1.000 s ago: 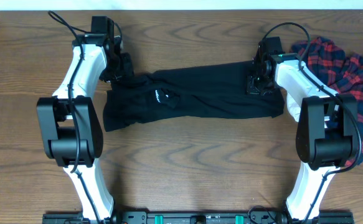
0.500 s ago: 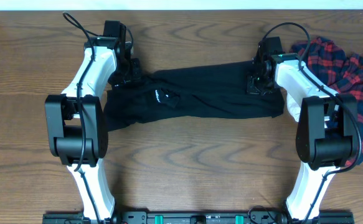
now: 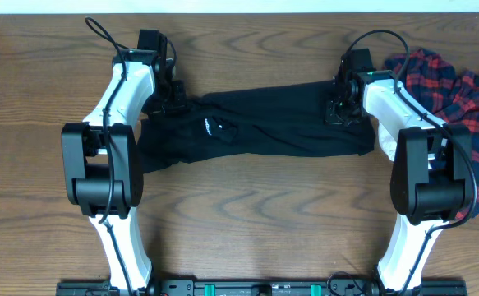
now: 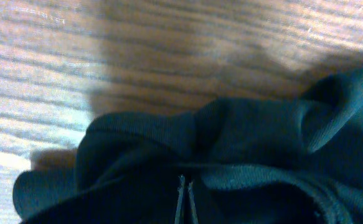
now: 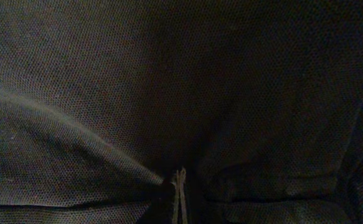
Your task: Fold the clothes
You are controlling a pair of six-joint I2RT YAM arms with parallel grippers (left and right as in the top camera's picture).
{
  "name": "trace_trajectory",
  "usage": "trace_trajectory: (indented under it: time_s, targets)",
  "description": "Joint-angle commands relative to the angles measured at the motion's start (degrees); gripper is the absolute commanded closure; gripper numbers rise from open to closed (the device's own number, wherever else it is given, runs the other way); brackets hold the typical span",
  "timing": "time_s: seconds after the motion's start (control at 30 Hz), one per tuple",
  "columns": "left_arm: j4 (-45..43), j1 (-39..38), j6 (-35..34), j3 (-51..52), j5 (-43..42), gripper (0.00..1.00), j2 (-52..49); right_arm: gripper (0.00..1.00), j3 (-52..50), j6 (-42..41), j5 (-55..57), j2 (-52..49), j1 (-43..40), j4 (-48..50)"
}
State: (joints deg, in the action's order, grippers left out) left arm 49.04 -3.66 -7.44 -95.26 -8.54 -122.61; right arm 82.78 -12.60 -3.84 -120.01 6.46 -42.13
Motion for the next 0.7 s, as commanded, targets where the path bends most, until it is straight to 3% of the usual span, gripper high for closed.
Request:
trace_trajectory:
  time_s: [0.0,0.4,0.67]
  targets:
    - [1.22,0.09,0.31,0.55,1.05,0.94,0.90,0.99,-0.37,-0.63,0.85,-2.60,-0.07,-0.33]
    - [19.52,-0.02,-0.81,0.55,-9.88,0.94,9.46,0.99,-0.37,-0.61,2.14,-2.60,-0.17,-0.11]
    - [16.96,-0.04,-0.68,1.07,-10.08,0.94,9.53,0.99,-0.37,-0.61,2.12,-2.60,-0.17,-0.76]
